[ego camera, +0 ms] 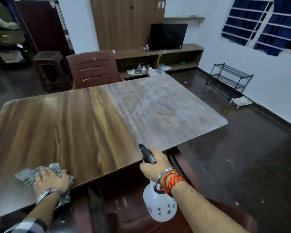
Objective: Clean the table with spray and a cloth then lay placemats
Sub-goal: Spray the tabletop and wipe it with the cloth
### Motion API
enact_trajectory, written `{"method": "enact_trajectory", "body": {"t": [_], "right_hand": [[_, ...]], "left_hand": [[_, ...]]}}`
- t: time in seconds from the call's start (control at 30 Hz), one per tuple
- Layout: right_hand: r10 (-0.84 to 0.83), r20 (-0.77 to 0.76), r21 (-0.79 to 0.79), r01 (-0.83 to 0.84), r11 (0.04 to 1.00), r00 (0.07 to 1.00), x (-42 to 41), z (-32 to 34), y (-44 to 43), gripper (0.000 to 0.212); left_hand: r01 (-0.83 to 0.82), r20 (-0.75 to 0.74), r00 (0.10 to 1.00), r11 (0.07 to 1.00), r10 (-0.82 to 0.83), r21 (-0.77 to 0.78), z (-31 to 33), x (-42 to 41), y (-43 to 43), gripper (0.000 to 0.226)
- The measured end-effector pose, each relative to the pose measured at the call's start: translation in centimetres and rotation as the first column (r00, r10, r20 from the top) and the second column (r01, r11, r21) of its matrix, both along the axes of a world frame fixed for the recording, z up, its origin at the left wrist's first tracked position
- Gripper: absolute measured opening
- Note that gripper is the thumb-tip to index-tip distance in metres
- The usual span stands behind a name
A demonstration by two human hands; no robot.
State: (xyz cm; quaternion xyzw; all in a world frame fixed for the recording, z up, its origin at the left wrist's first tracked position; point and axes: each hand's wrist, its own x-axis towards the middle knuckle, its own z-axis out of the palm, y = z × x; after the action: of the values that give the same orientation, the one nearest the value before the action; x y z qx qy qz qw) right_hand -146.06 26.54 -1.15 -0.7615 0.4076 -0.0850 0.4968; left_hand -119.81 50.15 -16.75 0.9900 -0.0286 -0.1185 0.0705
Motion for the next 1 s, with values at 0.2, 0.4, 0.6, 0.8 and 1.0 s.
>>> {"method": "enact_trajectory", "body": {"t": [0.2, 0.4, 0.6, 0.8, 1.0], "right_hand": [[0.091, 0.002, -0.074, -0.09, 0.993, 0.996, -7.4, -0.2, -11.2, 0.017], [0.136, -0.025, -0.01, -0.136, 0.991, 0.99, -10.9, -0.3, -19.7, 0.018], [0.243, -0.032, 0.002, -0.243, 0.97, 0.969, -9.2, -1.1, -26.0, 0.023], [0.46, -0.125, -0.006, -0.464, 0.886, 0.879, -2.9, -2.1, -30.6, 0.022], [0.537, -0.236, 0.078, -0.535, 0.841, 0.81, 2.6, -1.5, -33.7, 0.017]], "left_hand": [[0.19, -0.018, 0.982, 0.981, -0.191, -0.028, -1.4, -7.4, -17.1, 0.074], [0.223, -0.052, 0.973, 0.975, -0.224, -0.022, -1.9, -11.6, -25.6, 0.075], [0.162, -0.034, 0.986, 0.987, -0.162, 0.003, -2.1, -12.7, -30.2, 0.076], [0.045, 0.05, 0.998, 0.999, -0.044, -0.017, -2.5, -12.9, -34.4, 0.074], [-0.1, 0.031, 0.994, 0.994, 0.101, -0.043, -2.1, -13.9, -36.4, 0.071]]}}
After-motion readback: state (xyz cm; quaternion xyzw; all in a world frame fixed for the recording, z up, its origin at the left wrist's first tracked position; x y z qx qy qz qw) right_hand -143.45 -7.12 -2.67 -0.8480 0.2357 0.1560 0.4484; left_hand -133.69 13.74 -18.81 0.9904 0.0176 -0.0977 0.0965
